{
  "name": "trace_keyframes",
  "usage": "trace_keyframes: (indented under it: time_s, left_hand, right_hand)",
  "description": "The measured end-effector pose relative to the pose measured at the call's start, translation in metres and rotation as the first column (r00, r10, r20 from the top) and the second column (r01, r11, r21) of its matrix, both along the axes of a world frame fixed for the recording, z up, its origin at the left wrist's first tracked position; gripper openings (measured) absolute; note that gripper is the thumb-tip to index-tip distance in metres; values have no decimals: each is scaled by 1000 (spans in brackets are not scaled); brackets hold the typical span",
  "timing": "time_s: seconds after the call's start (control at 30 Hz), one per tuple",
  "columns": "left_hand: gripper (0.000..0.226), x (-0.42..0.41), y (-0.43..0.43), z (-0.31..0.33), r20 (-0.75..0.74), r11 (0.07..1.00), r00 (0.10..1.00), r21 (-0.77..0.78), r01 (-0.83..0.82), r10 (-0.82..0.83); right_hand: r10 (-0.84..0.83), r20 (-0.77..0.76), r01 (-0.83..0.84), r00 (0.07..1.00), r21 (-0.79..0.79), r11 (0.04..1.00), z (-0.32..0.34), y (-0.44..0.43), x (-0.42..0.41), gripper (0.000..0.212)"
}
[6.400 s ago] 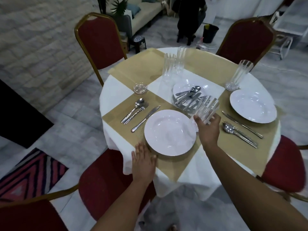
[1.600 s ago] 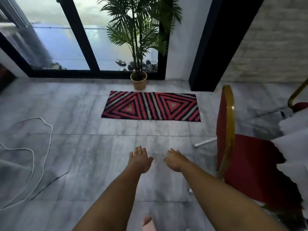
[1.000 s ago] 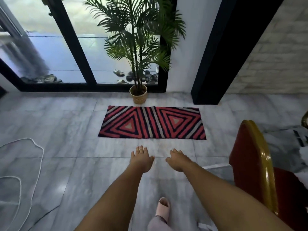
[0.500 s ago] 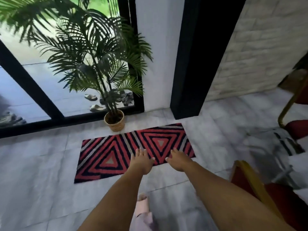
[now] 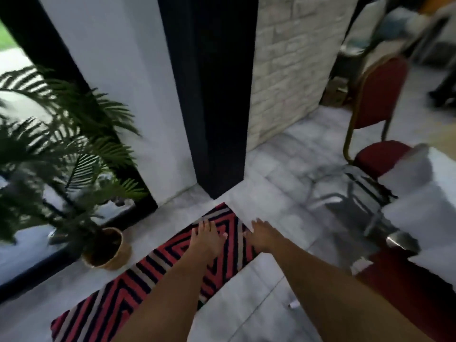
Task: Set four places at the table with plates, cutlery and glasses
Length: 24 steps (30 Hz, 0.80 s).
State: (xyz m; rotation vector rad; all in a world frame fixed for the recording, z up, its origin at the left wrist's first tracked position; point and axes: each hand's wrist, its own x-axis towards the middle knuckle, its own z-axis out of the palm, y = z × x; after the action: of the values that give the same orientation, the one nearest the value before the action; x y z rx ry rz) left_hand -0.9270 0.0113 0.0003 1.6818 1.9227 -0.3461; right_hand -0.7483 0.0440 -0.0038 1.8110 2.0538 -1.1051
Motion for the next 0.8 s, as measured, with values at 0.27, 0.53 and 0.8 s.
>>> trace_keyframes:
  time_s: [0.27, 0.53, 0.8]
  left_hand:
    - [68, 70, 148, 1, 47, 959, 958, 9, 283, -283]
    - [69, 143, 269, 4, 76, 900, 899, -31, 434, -431]
    - [69, 196, 395, 6, 43, 807, 807, -20, 590, -589]
  right_hand:
    - [-235, 101, 233, 967, 27, 972, -12, 101, 68, 72]
    - [-395, 152, 393, 906, 48, 918, -6, 195, 139, 70]
    - [-573, 119, 568, 811, 75, 819, -3, 284, 182, 62]
